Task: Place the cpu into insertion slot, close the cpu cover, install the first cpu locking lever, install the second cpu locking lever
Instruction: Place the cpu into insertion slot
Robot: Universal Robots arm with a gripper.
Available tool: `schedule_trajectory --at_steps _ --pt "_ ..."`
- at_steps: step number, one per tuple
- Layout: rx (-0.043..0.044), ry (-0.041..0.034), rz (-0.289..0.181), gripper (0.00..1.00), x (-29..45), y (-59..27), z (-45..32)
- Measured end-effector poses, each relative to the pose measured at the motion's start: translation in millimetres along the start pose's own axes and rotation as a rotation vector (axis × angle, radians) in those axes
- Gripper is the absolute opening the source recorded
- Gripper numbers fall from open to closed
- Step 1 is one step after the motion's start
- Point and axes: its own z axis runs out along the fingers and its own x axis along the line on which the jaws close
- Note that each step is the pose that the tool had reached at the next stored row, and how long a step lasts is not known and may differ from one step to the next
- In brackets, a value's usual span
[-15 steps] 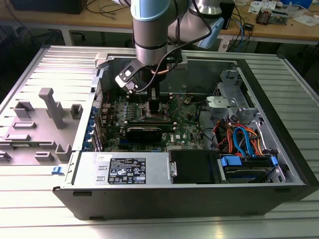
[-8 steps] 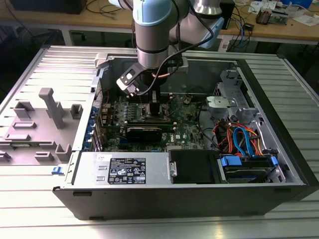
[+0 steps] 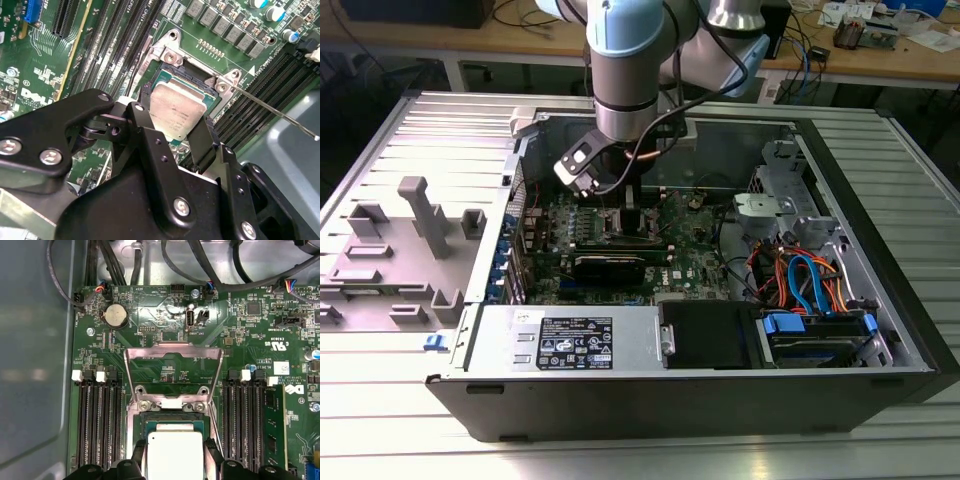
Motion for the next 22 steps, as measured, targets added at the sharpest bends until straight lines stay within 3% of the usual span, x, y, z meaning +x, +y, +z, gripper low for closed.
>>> schedule_trajectory --at_steps 7,22 --pt "0.0008 -0.0002 0.0 0.54 0.4 -0.1 4.5" --pt "0.0008 -0.0008 0.002 0.54 1.3 -0.1 5.8"
